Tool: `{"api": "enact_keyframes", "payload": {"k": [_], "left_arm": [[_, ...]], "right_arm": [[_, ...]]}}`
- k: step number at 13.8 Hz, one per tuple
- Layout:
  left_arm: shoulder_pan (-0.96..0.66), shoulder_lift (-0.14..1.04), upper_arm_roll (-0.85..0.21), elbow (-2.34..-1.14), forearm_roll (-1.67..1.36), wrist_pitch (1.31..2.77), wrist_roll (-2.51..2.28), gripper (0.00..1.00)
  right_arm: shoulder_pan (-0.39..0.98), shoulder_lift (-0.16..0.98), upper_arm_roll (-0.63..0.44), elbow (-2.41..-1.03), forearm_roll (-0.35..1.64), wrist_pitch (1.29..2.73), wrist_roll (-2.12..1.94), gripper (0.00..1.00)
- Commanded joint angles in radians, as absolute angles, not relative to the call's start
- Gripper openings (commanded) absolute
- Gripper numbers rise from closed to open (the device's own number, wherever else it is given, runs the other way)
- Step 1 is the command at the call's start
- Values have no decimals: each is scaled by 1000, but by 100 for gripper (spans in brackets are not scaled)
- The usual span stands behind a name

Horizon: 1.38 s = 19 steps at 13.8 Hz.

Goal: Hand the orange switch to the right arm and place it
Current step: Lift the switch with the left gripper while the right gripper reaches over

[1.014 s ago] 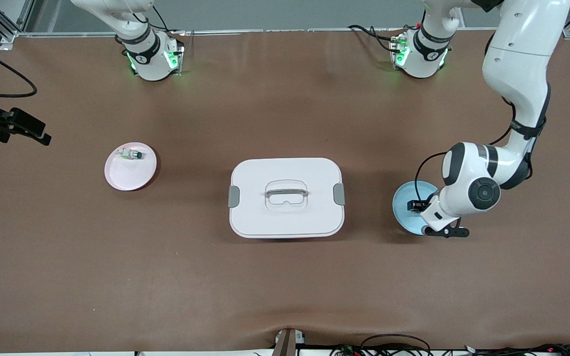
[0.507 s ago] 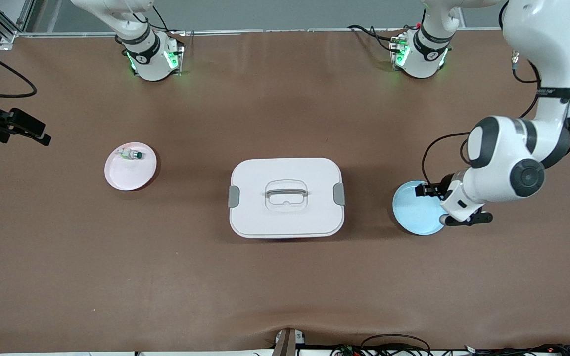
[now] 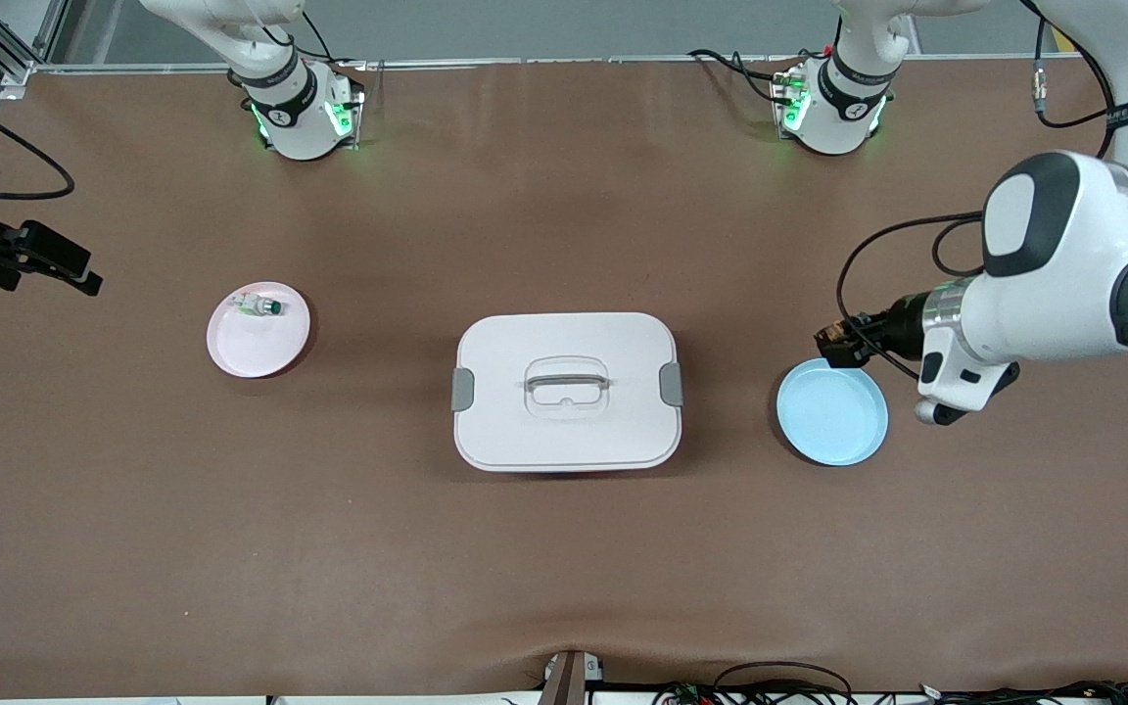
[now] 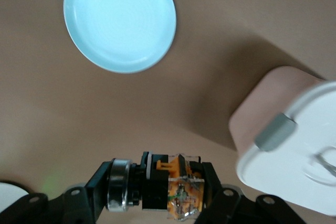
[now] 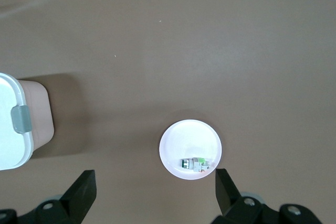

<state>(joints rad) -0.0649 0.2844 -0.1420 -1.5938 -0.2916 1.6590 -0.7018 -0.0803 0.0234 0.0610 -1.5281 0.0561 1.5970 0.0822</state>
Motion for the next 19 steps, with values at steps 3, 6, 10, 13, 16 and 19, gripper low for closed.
{"api": "enact_keyframes", "payload": {"k": [3,6,10,13,16,19], "left_arm": [[-69,264,-238,-1494,-385,1631,-1021,8],[-74,265,-316,-1474,-443,1643,-1214,8],[-74,268,-426,-1468,-451,1777,-1426,8],[-78,285,-483,-1470,-520,1900,-1506,8],[-144,308,-488,-1470,-583,2015,-1610,8],[-186,334,-489,-1467,-656,2098,-1629,8]], "right_arm": [[-78,29,66,-1497,133,1580,112,100],[-72,32,66,-1494,158,1585,132,100],[-29,29,71,-1509,199,1608,133,100],[8,28,71,-1574,368,1691,303,100],[101,-30,71,-1765,467,1915,348,100],[205,-135,72,-1980,569,2095,353,100]]}}
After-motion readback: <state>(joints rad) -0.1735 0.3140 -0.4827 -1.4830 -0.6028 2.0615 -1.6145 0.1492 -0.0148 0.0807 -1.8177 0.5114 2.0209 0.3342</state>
